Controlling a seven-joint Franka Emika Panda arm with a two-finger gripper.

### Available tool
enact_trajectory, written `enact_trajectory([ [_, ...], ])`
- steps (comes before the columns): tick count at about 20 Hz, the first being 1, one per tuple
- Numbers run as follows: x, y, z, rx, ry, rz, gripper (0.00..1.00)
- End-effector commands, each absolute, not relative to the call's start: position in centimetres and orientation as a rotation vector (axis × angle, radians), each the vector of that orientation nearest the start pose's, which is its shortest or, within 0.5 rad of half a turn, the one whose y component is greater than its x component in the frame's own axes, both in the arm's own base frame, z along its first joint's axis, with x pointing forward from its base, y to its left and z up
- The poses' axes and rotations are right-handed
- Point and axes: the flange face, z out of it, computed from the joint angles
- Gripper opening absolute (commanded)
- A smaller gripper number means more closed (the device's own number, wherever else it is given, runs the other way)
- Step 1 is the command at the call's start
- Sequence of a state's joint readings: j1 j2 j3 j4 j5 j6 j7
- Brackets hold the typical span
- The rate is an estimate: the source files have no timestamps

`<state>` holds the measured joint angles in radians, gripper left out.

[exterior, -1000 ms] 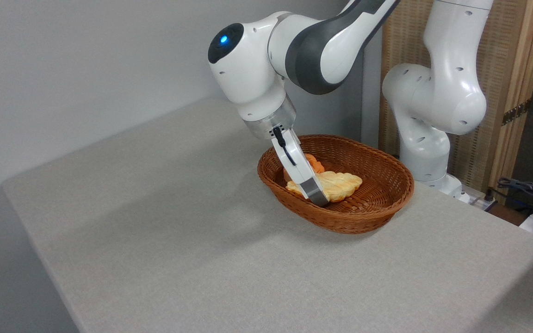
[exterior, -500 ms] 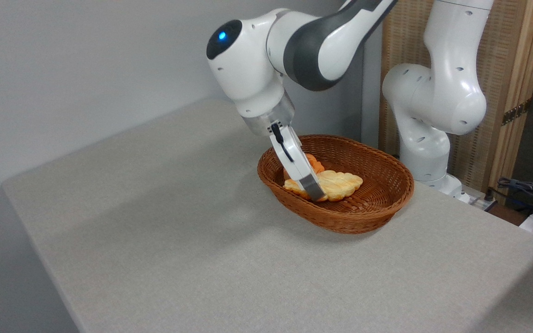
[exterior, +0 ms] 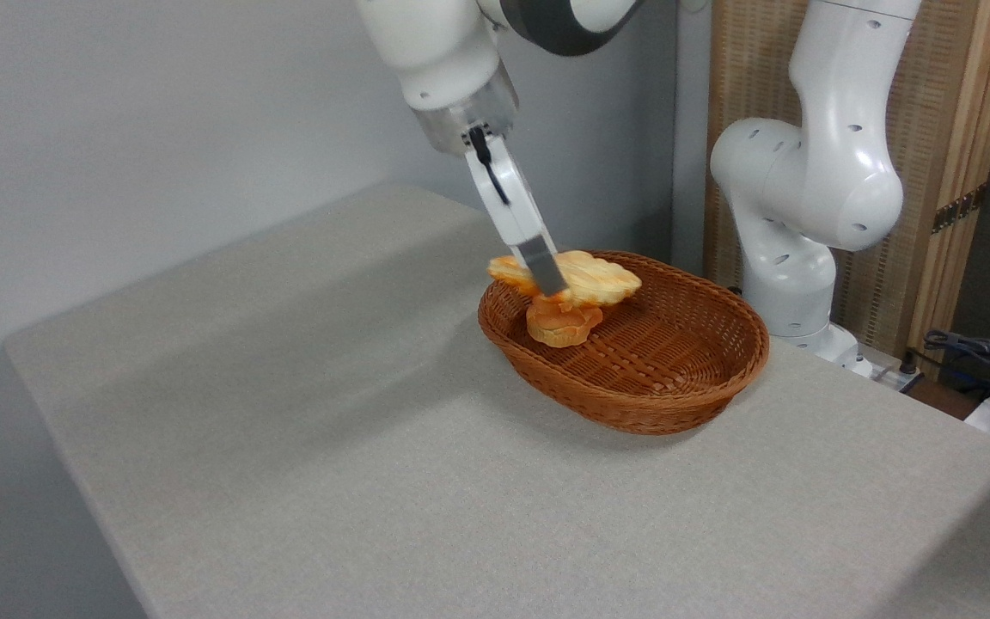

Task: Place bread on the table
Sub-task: 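Lift the flat bread up and out over the basket rim, then lower the flat bread onto the table beside the basket and release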

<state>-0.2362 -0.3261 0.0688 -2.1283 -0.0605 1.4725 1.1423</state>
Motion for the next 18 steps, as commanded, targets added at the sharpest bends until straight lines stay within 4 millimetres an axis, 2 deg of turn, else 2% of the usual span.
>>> enact_trajectory([
  [1, 45.1, -8.5, 53.8, -2.723, 1.969, 0.277, 0.41],
  [5, 49.1, -9.9, 53.6, -2.940, 1.722, 0.099, 0.42],
  [9, 52.0, -10.6, 52.4, -3.061, 1.566, 0.009, 0.45],
  [10, 52.6, -10.7, 51.7, -3.072, 1.549, 0.007, 0.49],
  [11, 53.1, -10.8, 51.0, -3.073, 1.541, 0.003, 0.59],
  [13, 54.2, -11.4, 48.9, -3.072, 1.531, 0.013, 1.00],
  [16, 54.7, -12.6, 46.4, -3.050, 1.558, 0.089, 1.00],
  [18, 54.8, -13.4, 45.6, -3.039, 1.575, 0.096, 1.00],
])
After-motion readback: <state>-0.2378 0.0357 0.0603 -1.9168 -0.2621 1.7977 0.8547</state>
